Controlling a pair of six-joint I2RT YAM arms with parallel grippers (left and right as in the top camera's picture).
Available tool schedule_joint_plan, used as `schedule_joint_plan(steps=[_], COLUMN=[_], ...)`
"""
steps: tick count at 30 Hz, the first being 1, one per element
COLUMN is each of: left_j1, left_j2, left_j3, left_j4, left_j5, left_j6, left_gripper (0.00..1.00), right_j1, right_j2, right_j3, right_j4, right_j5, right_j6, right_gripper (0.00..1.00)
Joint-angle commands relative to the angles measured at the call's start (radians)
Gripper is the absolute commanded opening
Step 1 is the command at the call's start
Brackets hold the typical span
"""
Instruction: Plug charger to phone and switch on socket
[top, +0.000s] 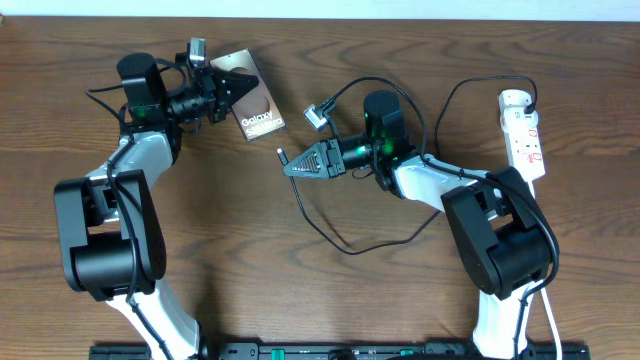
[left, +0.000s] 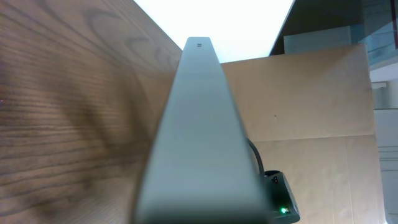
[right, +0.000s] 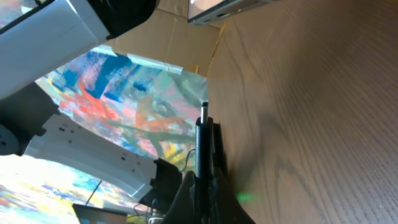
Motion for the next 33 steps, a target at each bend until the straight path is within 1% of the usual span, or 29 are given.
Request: schedule_joint_plan(steps=[1,7,11,15,24,28,33], left_j1=[0.011,0.032,0.043,0.044,0.043,0.042,0.040], left_j2=[-0.002,-0.002,-0.002,-0.002,-0.002,-0.002,-0.002], left_j3=[0.018,0.018,0.018,0.018,0.018,0.018,0.018], left_j4=[0.013,0.013,0.013,0.043,0.069,0.109,0.111], left_j5=[0.027,0.027,0.027,0.027,0.032,0.054,0.060], left_j6=[-0.013,-0.013,-0.012,-0.013,-0.008,-0.009,-0.008], left_gripper=[0.07,0.07,0.07,0.07,0.07,0.07,0.07], right_j1=[-0.008,-0.019,-0.020,-0.010,-0.008,-0.008,-0.005], right_j2=[0.017,0.083,0.127,0.132,0.142,0.142,0.142], right_j3=[0.006,0.006,0.009,0.009,0.011,0.020,0.048], right_j4=[0.006,0.047,0.172,0.285,0.297,0.298,0.298], right_j5=[-0.026,-0.041,-0.067,-0.057,-0.048,-0.048,-0.048], right_j6=[0.002,0.012,0.087,0.103,0.105,0.123,0.142], right_gripper=[0.01,0.01,0.01,0.01,0.01,0.01,0.01])
